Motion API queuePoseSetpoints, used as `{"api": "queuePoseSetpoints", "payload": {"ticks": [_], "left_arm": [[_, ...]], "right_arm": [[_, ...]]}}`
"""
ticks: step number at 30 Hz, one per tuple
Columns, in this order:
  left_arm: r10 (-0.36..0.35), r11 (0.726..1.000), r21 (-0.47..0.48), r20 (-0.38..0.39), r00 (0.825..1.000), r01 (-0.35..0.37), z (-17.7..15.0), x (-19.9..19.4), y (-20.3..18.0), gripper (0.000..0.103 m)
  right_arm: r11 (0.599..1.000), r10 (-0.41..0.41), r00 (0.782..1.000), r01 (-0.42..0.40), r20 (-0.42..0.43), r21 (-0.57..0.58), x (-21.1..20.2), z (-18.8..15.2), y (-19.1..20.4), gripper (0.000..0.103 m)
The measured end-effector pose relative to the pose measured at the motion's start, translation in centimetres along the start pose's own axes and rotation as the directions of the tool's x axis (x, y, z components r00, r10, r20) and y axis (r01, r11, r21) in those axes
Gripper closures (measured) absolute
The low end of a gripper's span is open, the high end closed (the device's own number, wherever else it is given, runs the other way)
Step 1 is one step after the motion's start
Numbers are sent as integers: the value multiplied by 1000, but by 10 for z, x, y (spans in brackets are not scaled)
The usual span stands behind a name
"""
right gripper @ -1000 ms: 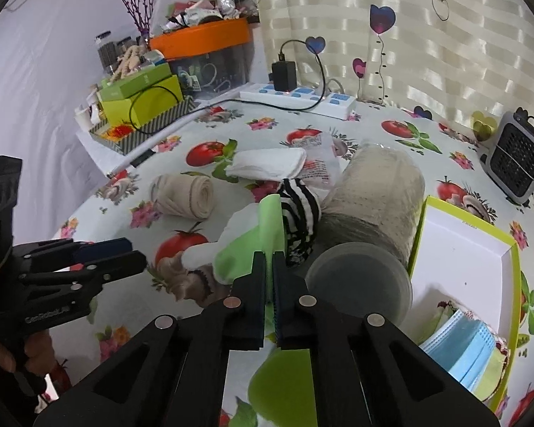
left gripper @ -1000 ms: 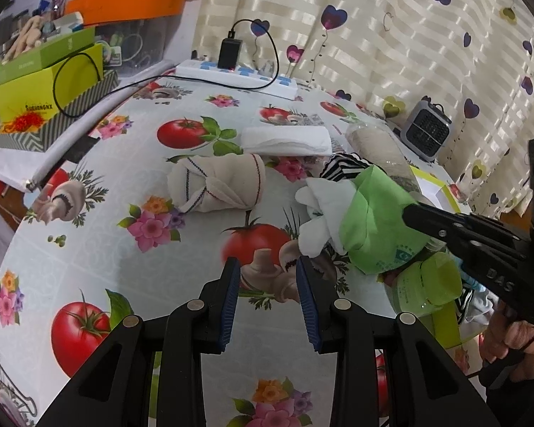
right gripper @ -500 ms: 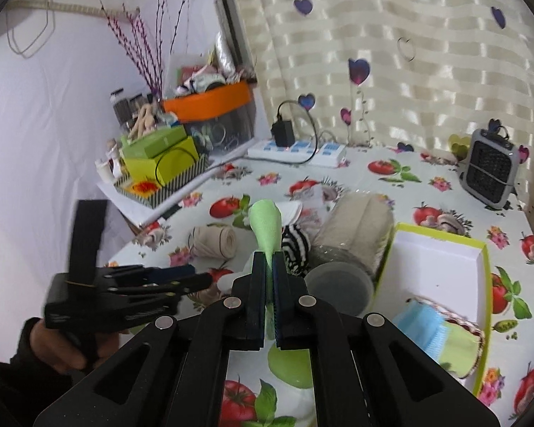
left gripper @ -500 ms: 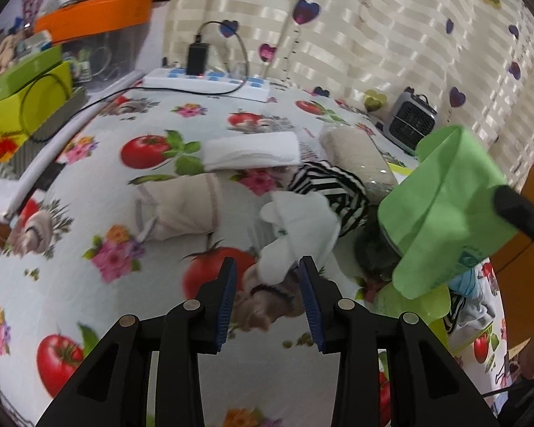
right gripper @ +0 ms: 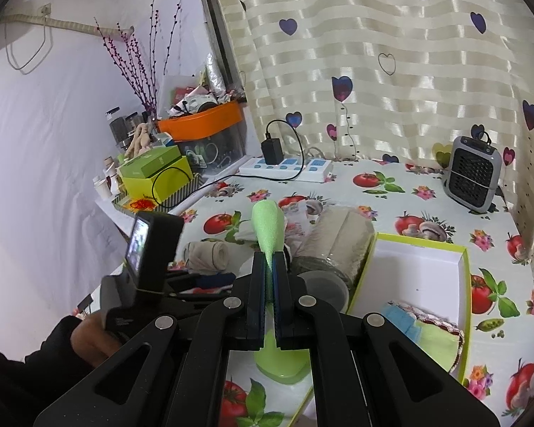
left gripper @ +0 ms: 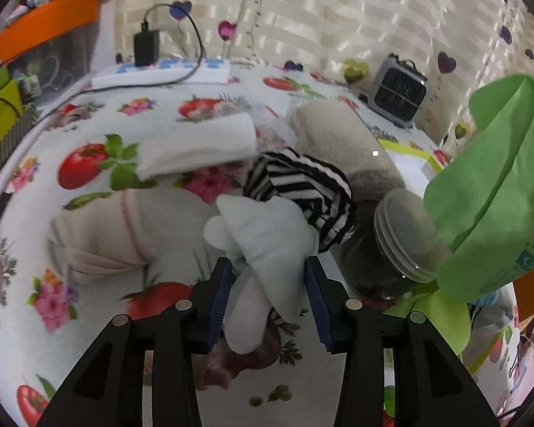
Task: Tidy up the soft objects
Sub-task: 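Grasp the white sock with the left gripper while the right gripper holds the green cloth, then carry the white sock and green cloth over the white box with both grippers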
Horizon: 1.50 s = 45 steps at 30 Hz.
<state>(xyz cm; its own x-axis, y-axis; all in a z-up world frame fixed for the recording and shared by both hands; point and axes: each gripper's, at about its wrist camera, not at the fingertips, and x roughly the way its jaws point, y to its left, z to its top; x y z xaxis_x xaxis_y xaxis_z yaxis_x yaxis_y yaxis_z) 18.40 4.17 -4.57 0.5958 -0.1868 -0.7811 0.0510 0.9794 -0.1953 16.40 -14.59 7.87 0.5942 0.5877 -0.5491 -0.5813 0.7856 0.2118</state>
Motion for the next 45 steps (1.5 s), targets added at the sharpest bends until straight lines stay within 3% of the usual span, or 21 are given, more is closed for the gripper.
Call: {"api": "queuePoseSetpoints", "payload": {"ticks": [6, 9, 13, 25, 35, 45], "left_arm": [[-7, 1000, -10, 3, 1000, 7, -1, 6, -2, 60], [-50, 998, -42, 14, 999, 51, -2, 2, 3, 74], [-52, 997, -62, 31, 998, 54, -6, -8, 3, 80], [-41, 994, -94, 103, 994, 51, -22, -61, 2, 81], [-65, 996, -46, 169, 983, 73, -31, -104, -23, 81], [-78, 997, -2, 181, 980, 80, -30, -118, -44, 81]], "right_arm": [[1000, -4, 1000, 4, -6, 16, 1, -3, -7, 100], [1000, -8, 1000, 8, -1, 19, -2, -3, -9, 100], [1000, -13, 1000, 13, 7, 25, -7, -5, -9, 100], [1000, -5, 999, 4, 40, 27, -26, -8, -1, 100], [999, -5, 997, 3, 73, 33, -49, -15, 4, 100], [999, -18, 996, 14, 89, 43, -65, -20, 1, 100]]}}
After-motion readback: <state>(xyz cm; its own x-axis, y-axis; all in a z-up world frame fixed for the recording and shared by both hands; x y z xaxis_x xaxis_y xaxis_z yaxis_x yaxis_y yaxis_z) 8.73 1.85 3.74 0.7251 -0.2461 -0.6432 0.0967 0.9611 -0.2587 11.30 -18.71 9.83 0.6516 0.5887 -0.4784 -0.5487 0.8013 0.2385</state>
